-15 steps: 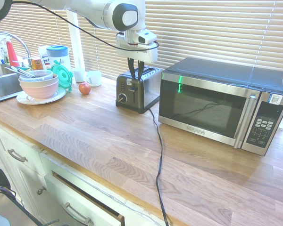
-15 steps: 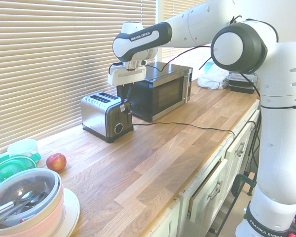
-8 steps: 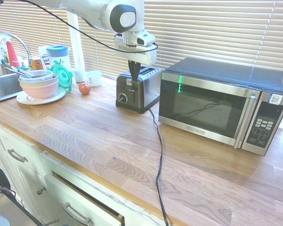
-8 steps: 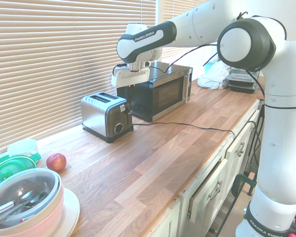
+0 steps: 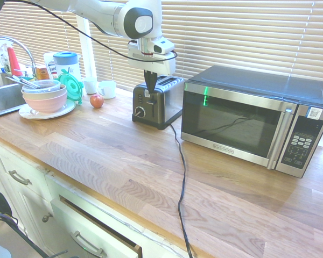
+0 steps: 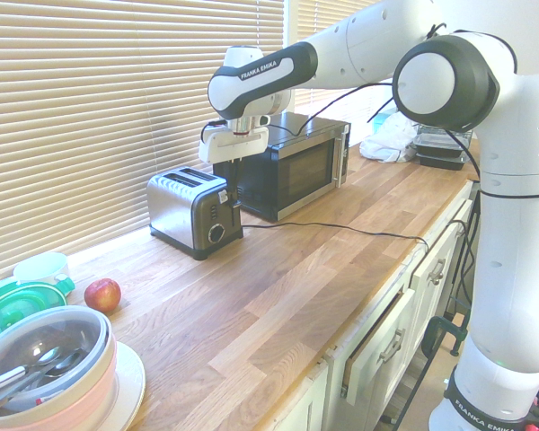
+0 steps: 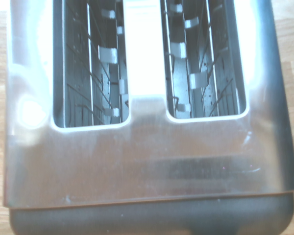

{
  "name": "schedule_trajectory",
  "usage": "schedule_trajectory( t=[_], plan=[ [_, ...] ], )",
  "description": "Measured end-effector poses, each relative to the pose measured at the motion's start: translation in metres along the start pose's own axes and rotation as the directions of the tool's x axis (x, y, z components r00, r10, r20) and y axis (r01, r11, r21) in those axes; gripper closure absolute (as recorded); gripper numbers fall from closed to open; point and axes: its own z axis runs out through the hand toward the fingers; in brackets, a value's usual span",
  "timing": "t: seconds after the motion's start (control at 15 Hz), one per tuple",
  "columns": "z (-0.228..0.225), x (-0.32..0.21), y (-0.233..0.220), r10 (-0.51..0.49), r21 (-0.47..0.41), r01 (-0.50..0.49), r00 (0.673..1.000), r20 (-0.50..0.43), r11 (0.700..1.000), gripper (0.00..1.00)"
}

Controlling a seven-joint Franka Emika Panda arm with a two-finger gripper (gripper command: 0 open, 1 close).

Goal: Press the toaster

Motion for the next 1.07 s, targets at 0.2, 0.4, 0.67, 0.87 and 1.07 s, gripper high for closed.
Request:
schedule_trajectory(
  t=[0.2,0.4,0.67,0.87,1.07],
  plan=[
    [0.007,0.0,-0.003,-0.003,-0.018,0.003,1.0,0.019,1.0,1.0],
    [0.009,0.003,-0.007,-0.005,-0.034,0.006,0.999,0.036,0.999,1.0],
    [0.012,0.009,-0.013,-0.001,-0.054,0.004,0.999,0.054,0.999,1.0],
    [0.027,0.013,-0.016,0.005,-0.068,-0.001,0.998,0.065,0.998,1.0],
    [0.06,0.021,-0.015,0.015,-0.094,-0.007,0.997,0.082,0.996,1.0]
  ],
)
